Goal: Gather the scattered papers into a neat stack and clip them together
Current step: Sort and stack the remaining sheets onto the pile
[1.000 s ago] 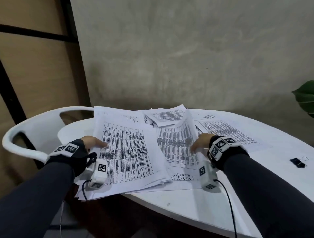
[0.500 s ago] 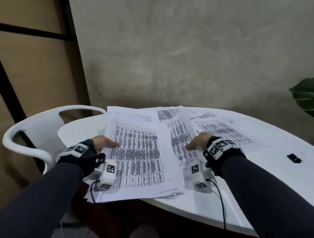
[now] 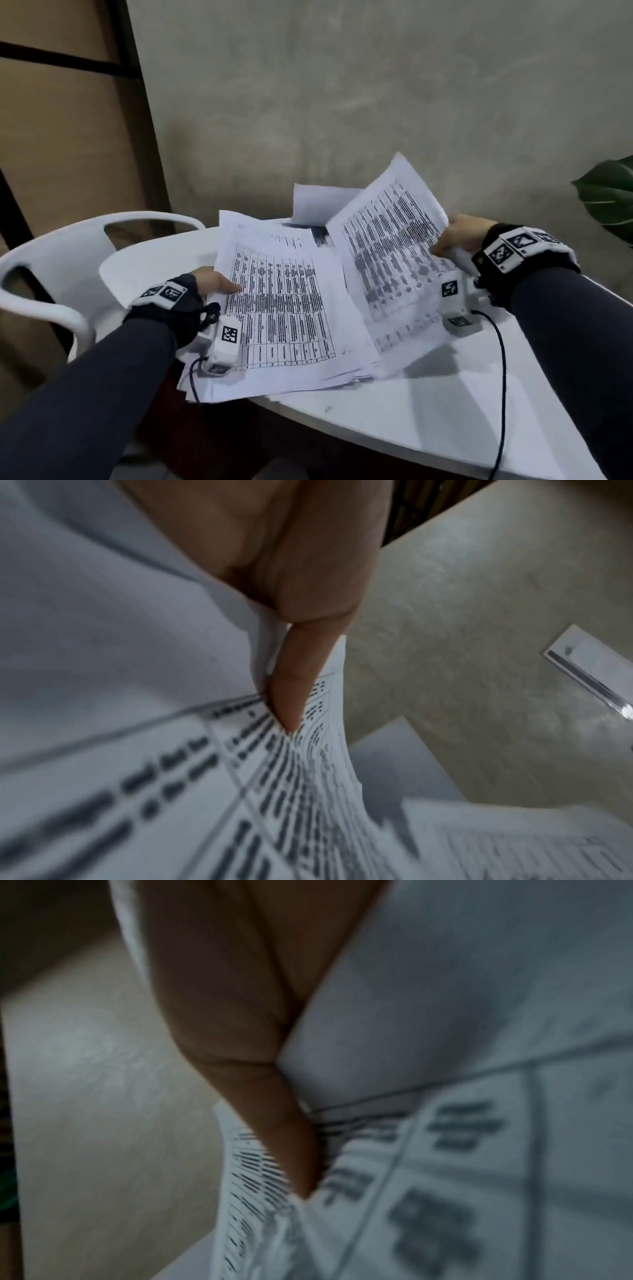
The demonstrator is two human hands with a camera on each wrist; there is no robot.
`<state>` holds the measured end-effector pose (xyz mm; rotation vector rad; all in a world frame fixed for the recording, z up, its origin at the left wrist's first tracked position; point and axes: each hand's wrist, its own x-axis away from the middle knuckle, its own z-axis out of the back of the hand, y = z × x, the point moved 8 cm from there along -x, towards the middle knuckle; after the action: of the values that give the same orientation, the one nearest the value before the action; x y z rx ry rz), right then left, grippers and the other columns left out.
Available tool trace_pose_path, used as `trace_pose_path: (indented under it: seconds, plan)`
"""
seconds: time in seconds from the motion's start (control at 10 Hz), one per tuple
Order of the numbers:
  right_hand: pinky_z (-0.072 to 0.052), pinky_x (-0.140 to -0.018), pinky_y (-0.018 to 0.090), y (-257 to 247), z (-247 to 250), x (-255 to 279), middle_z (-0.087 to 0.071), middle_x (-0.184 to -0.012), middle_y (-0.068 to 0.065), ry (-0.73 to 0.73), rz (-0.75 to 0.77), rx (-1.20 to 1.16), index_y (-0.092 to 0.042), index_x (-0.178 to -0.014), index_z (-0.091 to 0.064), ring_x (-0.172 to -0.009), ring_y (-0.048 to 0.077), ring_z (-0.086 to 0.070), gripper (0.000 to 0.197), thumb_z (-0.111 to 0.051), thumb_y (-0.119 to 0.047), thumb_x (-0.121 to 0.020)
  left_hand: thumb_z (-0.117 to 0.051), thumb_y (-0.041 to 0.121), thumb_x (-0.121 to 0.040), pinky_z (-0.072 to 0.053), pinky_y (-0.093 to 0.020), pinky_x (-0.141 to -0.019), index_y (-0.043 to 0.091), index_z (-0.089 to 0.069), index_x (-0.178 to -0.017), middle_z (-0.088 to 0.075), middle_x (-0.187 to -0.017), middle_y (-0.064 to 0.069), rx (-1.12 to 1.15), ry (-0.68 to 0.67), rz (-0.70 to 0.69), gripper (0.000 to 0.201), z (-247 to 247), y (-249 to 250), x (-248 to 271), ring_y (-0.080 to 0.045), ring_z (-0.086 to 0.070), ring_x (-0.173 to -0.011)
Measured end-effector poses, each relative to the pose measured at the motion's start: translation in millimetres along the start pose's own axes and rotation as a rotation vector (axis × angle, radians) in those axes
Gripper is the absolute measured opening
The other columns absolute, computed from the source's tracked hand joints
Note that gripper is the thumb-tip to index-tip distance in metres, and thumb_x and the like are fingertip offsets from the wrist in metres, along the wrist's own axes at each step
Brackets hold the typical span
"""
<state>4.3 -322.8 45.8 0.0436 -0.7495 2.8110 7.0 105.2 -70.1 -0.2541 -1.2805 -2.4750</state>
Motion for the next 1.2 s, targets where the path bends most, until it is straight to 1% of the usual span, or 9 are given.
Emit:
trace_pose_path:
  seconds: [0.1,0.3,0.4,0.5,0.8,0.9,1.0,1.1,1.2]
  plan:
    - [-0.039,-0.058,0.029,3.2,23.4,2.4,-0.057,-0.073,0.015,0.156,-0.046,0.306,0.003,-0.092,-0.060,-0.065,0.026,-0.053,0.010,-0.057,-0.005,-0.086,-0.067,0.012,-0.084,-0.037,-0.028,-0.084,-0.008,-0.055,-0.122,-0.059,-0.116,-0.014,-0.027,0.017,-0.004,0.045,-5.4,6.7,0.3,-0.031,-0.054,-0.111]
    - [-0.048,-0.085,0.043,6.3,100.9,16.4,-0.061,-0.115,0.030,0.669,-0.079,-0.066,0.006,-0.115,-0.058,-0.105,0.042,-0.060,0.033,-0.053,-0.013,-0.089,-0.064,0.008,-0.086,-0.038,-0.024,-0.075,-0.010,-0.054,-0.121,-0.054,-0.106,-0.012,-0.053,0.010,-0.029,0.041,-15.1,22.7,3.0,-0.024,-0.050,-0.095]
    - [-0.051,-0.083,0.038,15.2,114.9,7.6,-0.065,-0.107,0.021,0.742,-0.053,-0.342,0.004,-0.113,-0.060,-0.097,0.034,-0.063,0.039,-0.065,-0.020,-0.082,-0.066,0.016,-0.085,-0.045,-0.033,-0.089,-0.010,-0.053,-0.124,-0.056,-0.127,-0.019,-0.120,0.024,-0.031,0.049,-18.8,29.9,3.4,-0.034,-0.054,-0.117]
    - [-0.049,-0.069,0.031,45.7,85.3,-15.2,-0.064,-0.089,0.014,0.573,-0.151,-0.519,0.005,-0.113,-0.061,-0.077,0.026,-0.060,0.046,-0.071,-0.022,-0.077,-0.070,0.011,-0.078,-0.043,-0.037,-0.100,-0.011,-0.054,-0.123,-0.054,-0.132,-0.026,-0.080,-0.016,-0.024,0.053,-25.9,31.0,-3.2,-0.037,-0.051,-0.125]
    - [-0.045,-0.085,0.032,100.7,-33.0,-65.9,-0.060,-0.126,0.019,0.004,-0.291,0.107,0.002,-0.121,-0.060,-0.098,0.025,-0.057,0.039,-0.062,-0.019,-0.088,-0.076,0.013,-0.071,-0.038,-0.035,-0.107,-0.006,-0.068,-0.103,-0.062,-0.125,-0.018,-0.024,-0.154,-0.002,0.038,-44.3,42.3,-7.6,-0.030,-0.058,-0.118]
    - [-0.050,-0.073,0.019,92.1,-32.1,-64.2,-0.072,-0.094,0.007,-0.027,-0.225,0.349,-0.012,-0.096,-0.071,-0.091,0.018,-0.067,0.020,-0.067,-0.026,-0.083,-0.063,0.003,-0.083,-0.050,-0.018,-0.088,-0.006,-0.075,-0.079,-0.073,-0.085,-0.012,0.020,-0.173,-0.022,0.015,-46.5,45.1,-8.5,-0.021,-0.068,-0.079]
    - [-0.036,-0.042,0.012,102.3,-20.8,-69.5,-0.056,-0.051,-0.012,0.036,-0.257,0.256,-0.021,-0.045,-0.055,-0.051,0.004,-0.052,0.036,-0.081,-0.029,-0.069,-0.053,-0.003,-0.088,-0.043,-0.005,-0.039,0.012,-0.065,-0.030,-0.063,-0.038,0.005,0.166,-0.161,-0.064,0.061,-49.7,50.5,-18.5,-0.013,-0.062,-0.052]
    - [-0.046,-0.063,0.016,105.9,-29.2,-70.8,-0.071,-0.088,0.003,0.020,-0.235,0.284,-0.019,-0.050,-0.054,-0.070,0.016,-0.063,0.034,-0.075,-0.027,-0.076,-0.047,-0.007,-0.090,-0.048,-0.007,-0.048,0.011,-0.063,-0.029,-0.062,-0.037,0.004,0.213,-0.179,-0.065,0.065,-53.0,47.6,-34.2,-0.005,-0.063,-0.041]
    - [-0.049,-0.080,0.025,106.8,-42.9,-61.9,-0.071,-0.098,0.009,-0.036,-0.266,0.297,-0.015,-0.081,-0.068,-0.086,0.024,-0.065,0.032,-0.076,-0.044,-0.071,-0.056,-0.001,-0.086,-0.049,-0.027,-0.081,-0.002,-0.077,-0.069,-0.073,-0.070,-0.012,0.103,-0.168,0.031,0.027,-56.4,35.7,-42.1,-0.032,-0.065,-0.104]
